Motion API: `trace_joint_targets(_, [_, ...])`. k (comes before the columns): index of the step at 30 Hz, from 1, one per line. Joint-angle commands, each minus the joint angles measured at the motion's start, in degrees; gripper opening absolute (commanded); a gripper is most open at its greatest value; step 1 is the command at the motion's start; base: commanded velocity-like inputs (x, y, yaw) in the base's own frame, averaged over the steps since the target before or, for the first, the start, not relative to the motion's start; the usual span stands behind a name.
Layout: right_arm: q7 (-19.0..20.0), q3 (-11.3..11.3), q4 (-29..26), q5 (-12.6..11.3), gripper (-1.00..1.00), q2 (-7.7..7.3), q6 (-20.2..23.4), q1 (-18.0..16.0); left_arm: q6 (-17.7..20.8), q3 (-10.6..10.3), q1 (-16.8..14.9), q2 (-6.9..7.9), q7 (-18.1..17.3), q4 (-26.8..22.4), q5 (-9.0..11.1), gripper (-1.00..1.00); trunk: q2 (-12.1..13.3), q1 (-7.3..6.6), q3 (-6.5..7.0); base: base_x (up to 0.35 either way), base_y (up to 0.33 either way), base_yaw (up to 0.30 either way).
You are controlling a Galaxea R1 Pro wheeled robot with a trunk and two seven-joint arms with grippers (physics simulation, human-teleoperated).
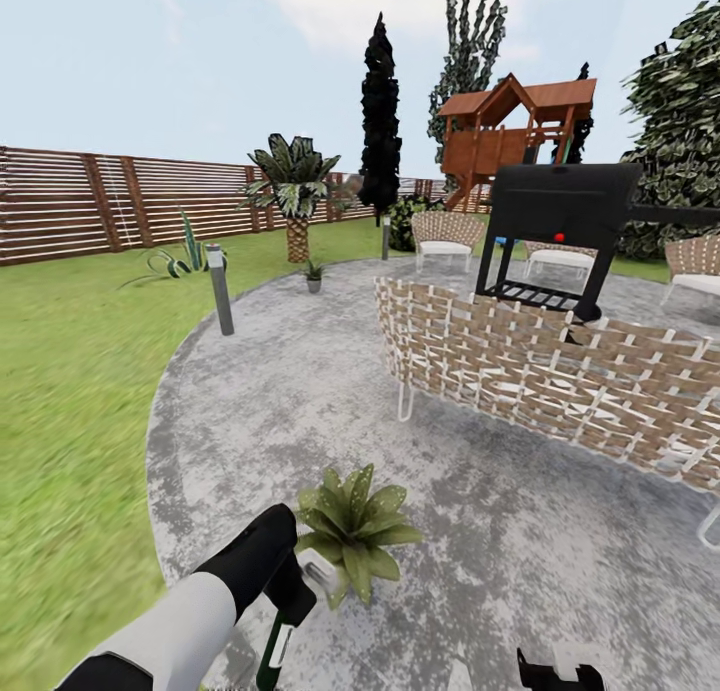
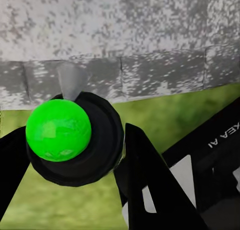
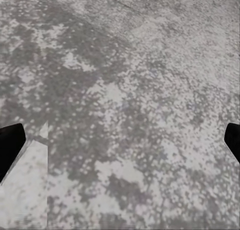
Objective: Pick up the pesticide atomizer in the garden and spray insectifuge to fully cover both potted plants in the garden.
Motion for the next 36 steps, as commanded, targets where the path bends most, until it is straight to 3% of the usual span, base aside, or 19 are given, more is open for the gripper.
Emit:
trace_joint_targets(1, [-0.3, -0.3, 0.1, 0.6, 1.00, 0.00, -0.2, 0.0, 0.1, -0.1, 0.0, 0.00, -0.6, -0.1, -0.6, -1.00, 0.0, -0.01, -0.06, 0.000, -0.001, 0.271])
trace_joint_targets(8, [-0.3, -0.3, 0.1, 0.6, 1.00, -0.01, -0.2, 0.0, 0.1, -0.1, 0.0, -0.09, -0.5, -0.3, -0.6, -1.00, 0.0, -0.01, -0.06, 0.000, -0.003, 0.274])
trace_joint_targets(25, [-0.3, -0.3, 0.1, 0.5, 1.00, 0.00, -0.2, 0.0, 0.1, -0.1, 0.0, -0.09, -0.5, -0.5, -0.6, -1.00, 0.0, -0.01, -0.06, -0.007, -0.203, 0.011])
trace_joint_targets(33, [-0.3, -0.3, 0.1, 0.6, 1.00, 0.00, -0.2, 0.0, 0.1, -0.1, 0.0, 0.12, -0.7, -0.4, -0.4, -1.00, 0.0, -0.01, -0.06, 0.000, -0.213, 0.205])
trace_joint_targets(36, [-0.3, -0.3, 0.1, 0.6, 1.00, 0.00, -0.2, 0.0, -1.6, -0.4, 0.6, 0.17, -0.9, 0.3, 0.3, -1.00, 0.0, -0.01, -0.06, 0.000, -0.012, 0.053])
